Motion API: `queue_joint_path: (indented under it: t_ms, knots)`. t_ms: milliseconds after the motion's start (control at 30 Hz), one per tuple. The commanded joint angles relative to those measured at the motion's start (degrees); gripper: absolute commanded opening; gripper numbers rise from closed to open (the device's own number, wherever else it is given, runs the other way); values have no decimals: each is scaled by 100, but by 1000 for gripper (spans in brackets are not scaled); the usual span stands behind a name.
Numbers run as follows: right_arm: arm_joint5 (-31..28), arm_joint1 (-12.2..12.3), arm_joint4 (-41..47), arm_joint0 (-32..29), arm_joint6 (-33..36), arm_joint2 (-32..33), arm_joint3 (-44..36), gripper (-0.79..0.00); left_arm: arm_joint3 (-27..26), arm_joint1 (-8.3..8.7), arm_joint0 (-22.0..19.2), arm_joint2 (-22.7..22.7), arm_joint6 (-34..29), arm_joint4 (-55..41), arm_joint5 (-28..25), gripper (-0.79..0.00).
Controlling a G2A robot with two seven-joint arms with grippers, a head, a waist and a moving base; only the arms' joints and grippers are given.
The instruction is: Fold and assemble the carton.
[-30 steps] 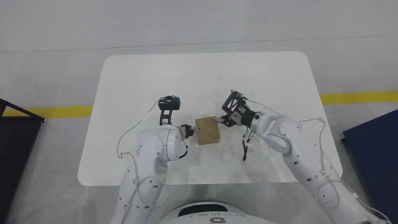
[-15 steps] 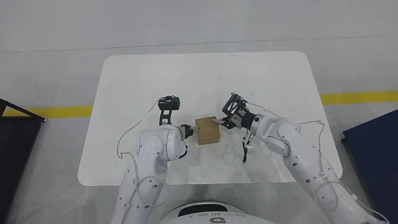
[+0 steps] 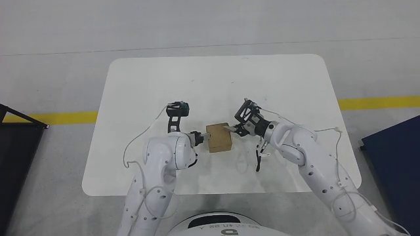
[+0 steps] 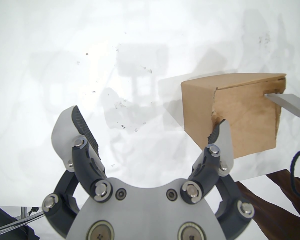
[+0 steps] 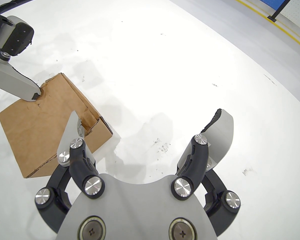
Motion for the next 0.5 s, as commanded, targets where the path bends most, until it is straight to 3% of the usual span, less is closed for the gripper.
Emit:
queue_joint_path:
  t_ms: [0, 233, 467]
  knots:
    - [-8, -1, -10, -9, 7, -4, -4, 0, 8, 2, 6, -5, 8, 8, 0, 0]
    - [21, -5, 27, -45, -156, 44, -59, 0, -48, 3, 43, -1, 54, -7, 25, 0]
    - [223, 44, 206, -378, -655, 464, -235, 0, -422, 15, 194, 17, 84, 43, 30, 0]
